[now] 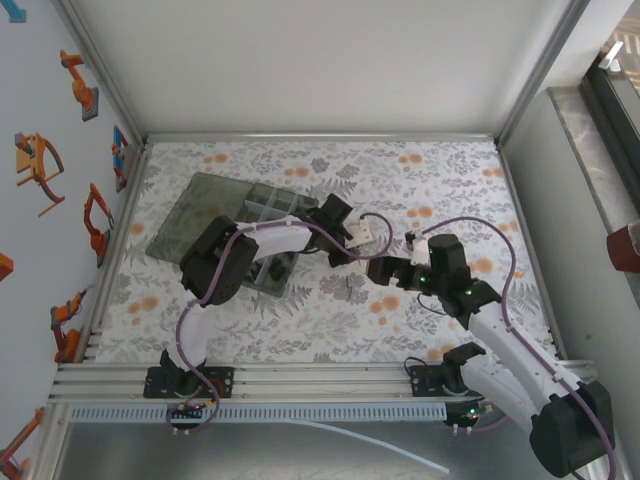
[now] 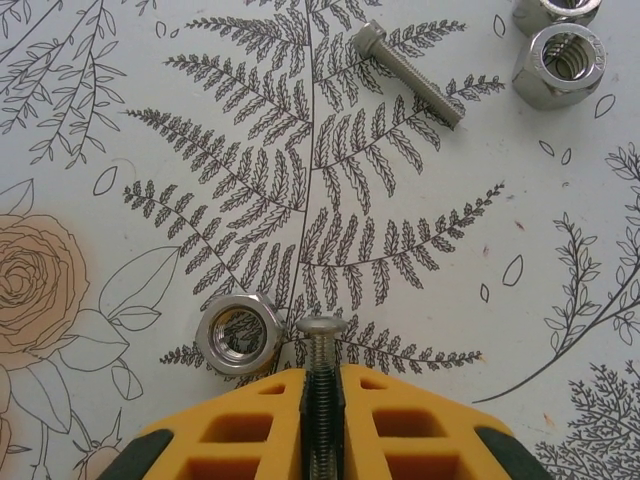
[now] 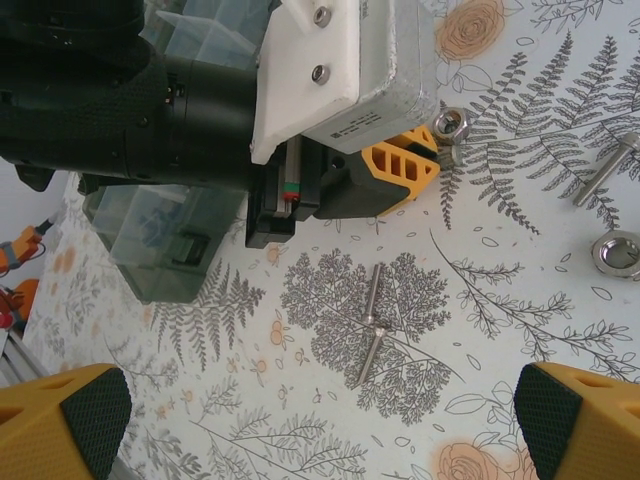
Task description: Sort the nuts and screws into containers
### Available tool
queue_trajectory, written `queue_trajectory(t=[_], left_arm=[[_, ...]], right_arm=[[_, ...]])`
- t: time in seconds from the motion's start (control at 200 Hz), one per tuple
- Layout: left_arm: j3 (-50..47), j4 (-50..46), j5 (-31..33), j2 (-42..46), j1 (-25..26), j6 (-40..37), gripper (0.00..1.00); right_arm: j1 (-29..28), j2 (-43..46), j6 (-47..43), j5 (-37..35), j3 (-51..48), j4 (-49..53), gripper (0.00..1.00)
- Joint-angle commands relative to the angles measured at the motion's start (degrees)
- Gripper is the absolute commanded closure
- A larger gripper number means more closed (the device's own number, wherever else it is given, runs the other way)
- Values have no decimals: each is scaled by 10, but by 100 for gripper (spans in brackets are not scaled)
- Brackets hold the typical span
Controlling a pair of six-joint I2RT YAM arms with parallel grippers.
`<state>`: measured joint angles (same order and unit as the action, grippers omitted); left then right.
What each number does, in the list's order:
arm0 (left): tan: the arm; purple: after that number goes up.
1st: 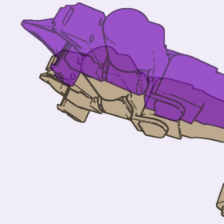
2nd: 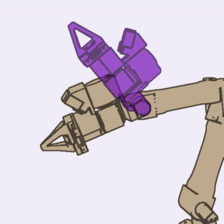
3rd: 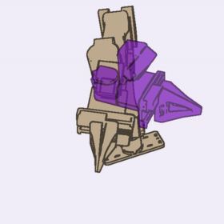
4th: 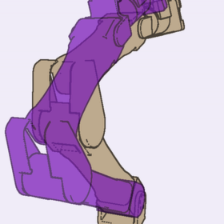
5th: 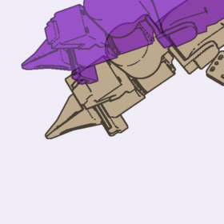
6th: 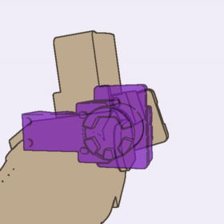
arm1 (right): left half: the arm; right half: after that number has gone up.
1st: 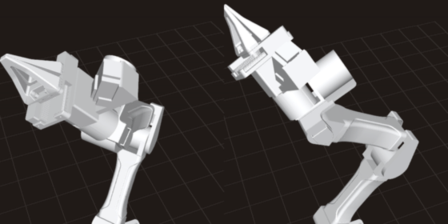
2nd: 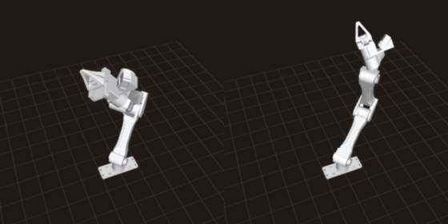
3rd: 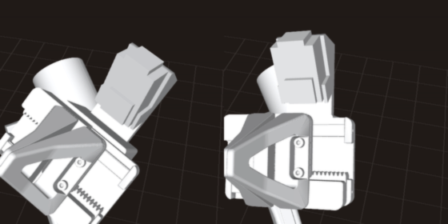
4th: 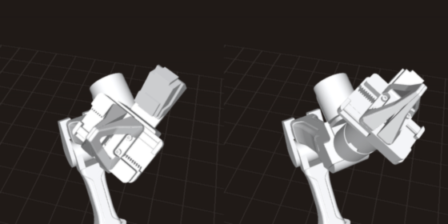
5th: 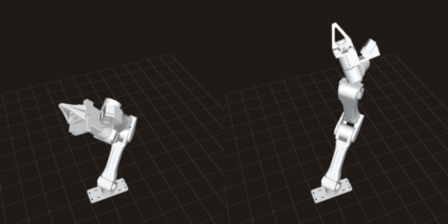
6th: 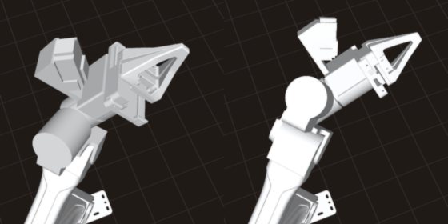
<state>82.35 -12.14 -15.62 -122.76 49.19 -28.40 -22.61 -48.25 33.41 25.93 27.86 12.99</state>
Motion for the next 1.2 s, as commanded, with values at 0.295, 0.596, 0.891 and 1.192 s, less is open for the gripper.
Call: queue_trajectory(t=[0.295, 0.596, 0.891, 1.192], left_arm=[[-95, 22, -75, 100, -15, 49, 96], [-179, 87, -43, 228, -94, 171, 96], [-220, 4, 82, 313, -159, 268, 96], [-205, -70, 156, 307, -212, 312, 96]], right_arm=[[6, -13, -7, -7, 1, -30, 0], [6, -136, -16, 46, 63, -103, 0], [-21, -274, -6, 100, 171, -172, 1], [-55, -333, 15, 111, 203, -206, 1]])
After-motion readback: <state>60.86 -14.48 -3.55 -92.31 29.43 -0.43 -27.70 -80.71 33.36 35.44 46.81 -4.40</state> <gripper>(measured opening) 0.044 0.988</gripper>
